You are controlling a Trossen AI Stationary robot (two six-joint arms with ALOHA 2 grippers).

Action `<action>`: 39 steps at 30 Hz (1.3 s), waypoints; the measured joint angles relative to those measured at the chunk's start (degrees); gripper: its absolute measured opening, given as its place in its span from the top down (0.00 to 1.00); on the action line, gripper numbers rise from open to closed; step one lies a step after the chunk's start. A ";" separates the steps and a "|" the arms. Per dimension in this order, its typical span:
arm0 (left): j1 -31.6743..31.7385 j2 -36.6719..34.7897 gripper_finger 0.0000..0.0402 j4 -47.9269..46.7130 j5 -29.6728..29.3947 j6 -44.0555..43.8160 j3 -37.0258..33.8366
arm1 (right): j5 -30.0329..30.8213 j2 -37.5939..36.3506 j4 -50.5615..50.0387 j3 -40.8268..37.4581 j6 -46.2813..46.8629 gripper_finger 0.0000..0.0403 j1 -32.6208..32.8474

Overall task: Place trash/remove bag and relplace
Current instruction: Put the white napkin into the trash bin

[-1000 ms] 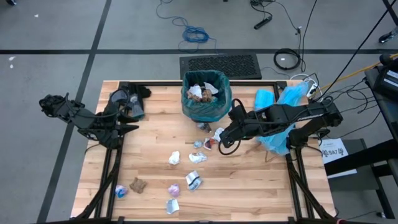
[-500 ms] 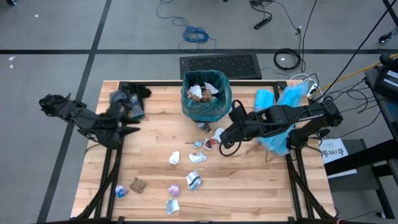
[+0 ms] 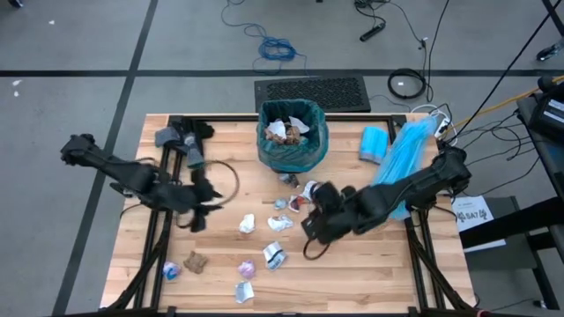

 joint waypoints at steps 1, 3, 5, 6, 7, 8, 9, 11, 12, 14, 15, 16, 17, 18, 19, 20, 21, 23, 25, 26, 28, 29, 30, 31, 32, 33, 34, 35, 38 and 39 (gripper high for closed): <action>0.58 1.57 0.62 0.59 1.96 -0.58 0.00 | -0.39 1.25 0.01 0.00 1.00 0.52 0.62; 2.07 4.84 0.62 1.01 5.31 -1.14 0.00 | -2.71 3.57 0.03 -0.02 3.00 0.52 1.89; 3.37 7.60 0.62 3.25 8.13 0.06 0.00 | -4.96 5.55 0.26 -0.02 5.07 0.53 3.13; 3.90 8.83 0.62 4.44 9.67 1.08 0.00 | -5.86 6.62 0.61 -0.04 5.88 0.54 3.86; 4.45 10.27 0.62 6.09 10.86 2.16 0.00 | -6.43 7.46 1.21 -0.04 6.52 0.54 4.66; 5.06 11.89 0.62 7.95 11.80 3.20 0.00 | -6.96 8.28 1.63 -0.04 7.11 0.54 5.46; 5.71 13.46 0.62 9.24 12.85 3.89 0.00 | -7.41 8.93 1.79 -0.04 7.87 0.55 6.22; 7.00 16.36 0.62 10.90 15.99 5.03 0.00 | -7.65 9.69 1.59 -0.04 9.59 0.56 7.68; 7.54 17.70 0.62 11.32 17.49 5.48 0.00 | -7.63 9.85 1.32 -0.04 10.44 0.57 8.45; 8.26 20.70 0.62 11.76 19.63 6.38 0.00 | -7.59 9.93 0.44 -0.04 11.88 0.59 9.81; 8.52 22.20 0.62 12.23 20.20 6.62 0.00 | -7.55 9.93 -0.02 -0.04 12.65 0.59 10.43; 8.67 23.66 0.62 12.39 20.42 6.62 0.00 | -7.55 9.92 -0.58 -0.04 13.46 0.60 11.03; 8.83 24.94 0.62 12.64 20.44 6.51 0.00 | -7.52 9.88 -1.13 -0.04 14.18 0.60 11.63; 9.03 26.16 0.62 13.29 20.46 6.28 0.00 | -7.50 9.84 -1.58 -0.04 14.81 0.61 12.14; 9.22 27.32 0.62 13.90 20.48 6.12 0.00 | -7.48 9.80 -1.97 -0.04 15.24 0.61 12.62; 9.42 28.46 0.62 14.17 20.48 5.30 0.00 | -7.48 9.80 -2.24 -0.04 15.32 0.61 13.14; 9.74 29.74 0.62 14.63 20.52 4.39 0.00 | -7.48 9.80 -2.43 -0.04 15.33 0.61 13.66; 10.44 32.08 0.62 16.21 20.61 2.81 0.00 | -7.48 9.80 -2.78 -0.04 15.33 0.61 14.50; 11.25 34.57 0.62 17.48 20.94 1.69 0.00 | -7.48 9.79 -3.03 -0.04 15.29 0.61 15.17; 11.68 36.00 0.62 18.29 21.54 1.62 0.00 | -7.48 9.76 -3.23 -0.04 15.20 0.61 15.52; 12.44 39.15 0.62 19.44 21.79 1.61 0.00 | -7.48 9.76 -3.95 -0.04 14.56 0.61 16.05; 12.82 40.79 0.62 19.65 21.80 1.59 0.00 | -7.47 9.75 -4.22 -0.04 14.09 0.61 16.33; 13.28 42.42 0.62 19.63 21.84 1.53 0.00 | -7.48 9.73 -4.44 -0.04 13.60 0.61 16.59; 13.71 44.01 0.62 19.64 22.02 0.85 0.22 | -7.46 9.73 -4.68 -0.02 13.04 0.61 16.82; 14.06 45.27 0.62 19.59 22.30 -0.29 0.42 | -7.46 9.73 -5.14 -0.02 12.52 0.61 16.99; 14.44 46.17 0.64 19.56 22.79 -1.44 0.49 | -7.46 9.72 -5.94 -0.02 11.86 0.61 17.20; 14.74 46.94 0.68 19.05 23.22 -2.69 0.62 | -7.45 9.71 -6.96 -0.02 11.28 0.61 17.44; 14.81 47.30 0.73 18.55 23.40 -3.95 0.98 | -7.44 9.71 -8.47 0.01 10.77 0.61 17.70; 14.41 46.21 0.93 17.49 23.70 -7.04 2.30 | -6.79 9.71 -13.85 -0.05 10.45 0.61 18.07; 14.23 45.52 0.96 17.17 23.33 -8.14 3.22 | -6.63 9.60 -15.18 -0.38 10.45 0.61 18.18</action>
